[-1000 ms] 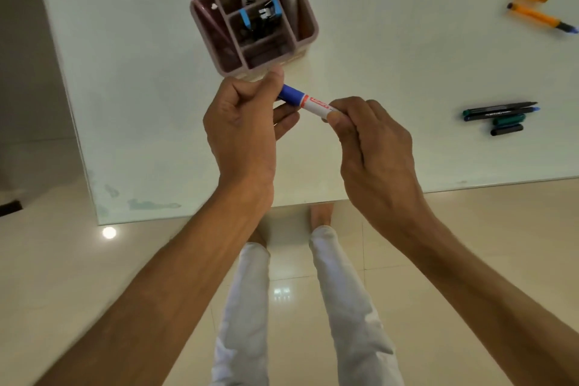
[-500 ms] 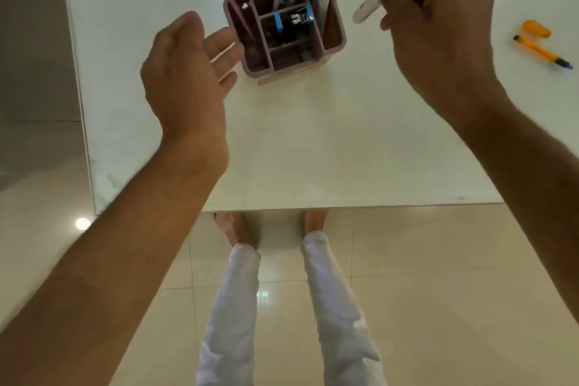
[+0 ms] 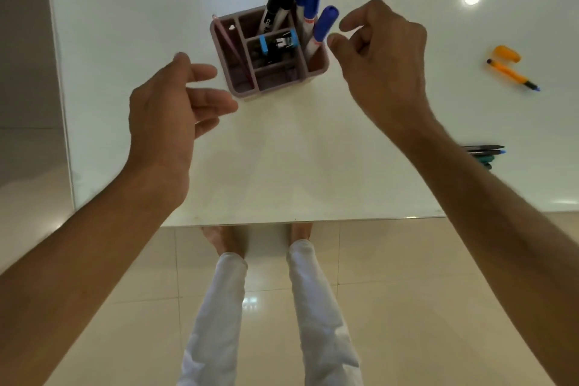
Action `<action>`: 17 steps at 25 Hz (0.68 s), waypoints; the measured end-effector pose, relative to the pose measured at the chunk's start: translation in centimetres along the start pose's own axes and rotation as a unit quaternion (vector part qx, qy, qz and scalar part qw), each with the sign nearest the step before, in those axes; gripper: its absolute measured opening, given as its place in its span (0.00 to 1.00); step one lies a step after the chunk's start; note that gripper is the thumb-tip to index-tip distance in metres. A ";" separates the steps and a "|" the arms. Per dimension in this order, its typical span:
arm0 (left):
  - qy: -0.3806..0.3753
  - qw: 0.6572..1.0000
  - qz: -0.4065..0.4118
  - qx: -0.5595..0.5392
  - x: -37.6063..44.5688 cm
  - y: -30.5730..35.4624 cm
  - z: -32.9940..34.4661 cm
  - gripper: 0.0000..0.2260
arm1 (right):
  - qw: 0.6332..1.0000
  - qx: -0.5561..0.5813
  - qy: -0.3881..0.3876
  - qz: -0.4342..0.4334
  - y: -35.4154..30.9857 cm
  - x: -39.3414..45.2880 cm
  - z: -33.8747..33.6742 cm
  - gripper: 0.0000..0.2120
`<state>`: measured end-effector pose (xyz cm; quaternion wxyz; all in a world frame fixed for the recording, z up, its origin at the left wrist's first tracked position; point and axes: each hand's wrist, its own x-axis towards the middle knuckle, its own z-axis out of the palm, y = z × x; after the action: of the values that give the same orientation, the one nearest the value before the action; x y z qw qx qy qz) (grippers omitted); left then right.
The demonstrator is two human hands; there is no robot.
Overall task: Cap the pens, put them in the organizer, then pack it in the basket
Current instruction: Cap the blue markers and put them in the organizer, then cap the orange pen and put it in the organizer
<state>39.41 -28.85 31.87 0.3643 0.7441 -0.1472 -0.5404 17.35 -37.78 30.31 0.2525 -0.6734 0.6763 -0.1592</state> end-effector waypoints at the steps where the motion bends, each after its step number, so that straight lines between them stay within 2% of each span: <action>1: -0.013 1.000 0.002 0.015 -0.3 0.1 0.3 0.17 | 1.000 0.004 0.010 0.006 0.3 -0.5 -0.7 0.09; 6: -0.111 0.987 0.007 0.115 -1.9 1.2 4.4 0.14 | 0.998 0.022 -0.019 0.062 3.5 -6.9 -3.8 0.04; 10: -0.198 0.959 0.024 0.200 -3.0 1.3 10.2 0.09 | 0.982 0.058 -0.028 0.177 8.2 -13.4 -6.6 0.07; 14: -0.255 0.919 0.060 0.294 -3.8 -0.1 16.4 0.09 | 0.960 0.072 -0.024 0.271 12.8 -17.3 -9.5 0.10; 17: -0.296 0.870 0.105 0.380 -4.5 -1.6 20.5 0.09 | 0.946 0.066 0.027 0.317 16.4 -18.1 -12.6 0.10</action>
<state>18.74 -32.86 30.80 0.0480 0.6106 -0.5192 -0.5961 -3.88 -20.74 33.91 0.3157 -0.4011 0.8495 -0.1332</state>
